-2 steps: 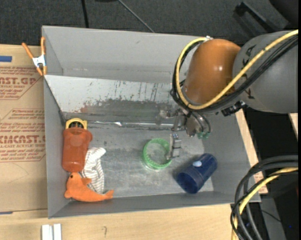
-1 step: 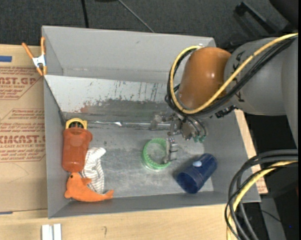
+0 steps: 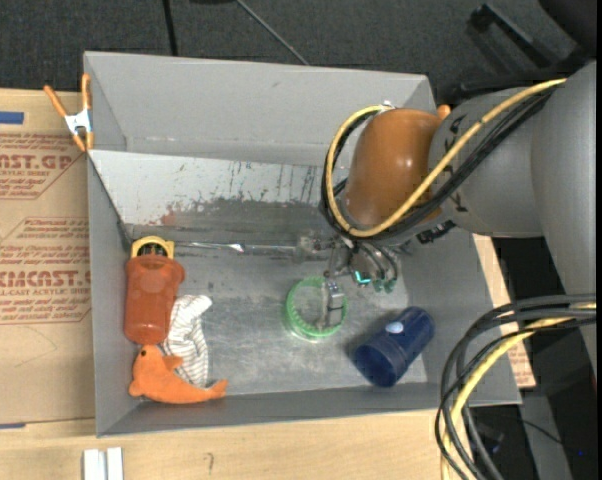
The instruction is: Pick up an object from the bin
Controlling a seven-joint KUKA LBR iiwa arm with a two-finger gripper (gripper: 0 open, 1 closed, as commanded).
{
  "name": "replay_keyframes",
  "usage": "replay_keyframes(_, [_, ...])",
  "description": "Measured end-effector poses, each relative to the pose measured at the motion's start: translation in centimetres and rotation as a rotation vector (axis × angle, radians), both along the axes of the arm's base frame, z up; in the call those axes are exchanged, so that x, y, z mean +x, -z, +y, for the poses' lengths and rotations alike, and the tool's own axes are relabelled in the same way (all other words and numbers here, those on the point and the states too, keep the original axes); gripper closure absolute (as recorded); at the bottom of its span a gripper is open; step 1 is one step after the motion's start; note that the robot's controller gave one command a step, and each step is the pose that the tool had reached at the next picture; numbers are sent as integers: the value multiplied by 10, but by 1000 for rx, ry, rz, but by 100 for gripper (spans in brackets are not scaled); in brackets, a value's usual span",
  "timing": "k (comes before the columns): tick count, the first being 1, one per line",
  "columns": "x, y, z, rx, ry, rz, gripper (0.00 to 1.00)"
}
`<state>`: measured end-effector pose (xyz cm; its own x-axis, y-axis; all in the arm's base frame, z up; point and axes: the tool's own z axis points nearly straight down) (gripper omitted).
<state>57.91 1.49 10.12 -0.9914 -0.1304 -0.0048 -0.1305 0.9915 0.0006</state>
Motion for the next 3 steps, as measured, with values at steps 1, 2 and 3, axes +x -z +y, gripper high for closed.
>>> replay_keyframes(1, [1, 13, 1, 0, 3, 3, 100])
replay_keyframes(2, [1, 13, 1, 0, 3, 3, 100])
replay_keyframes(3, [-8, -45, 3, -1, -57, 9, 100])
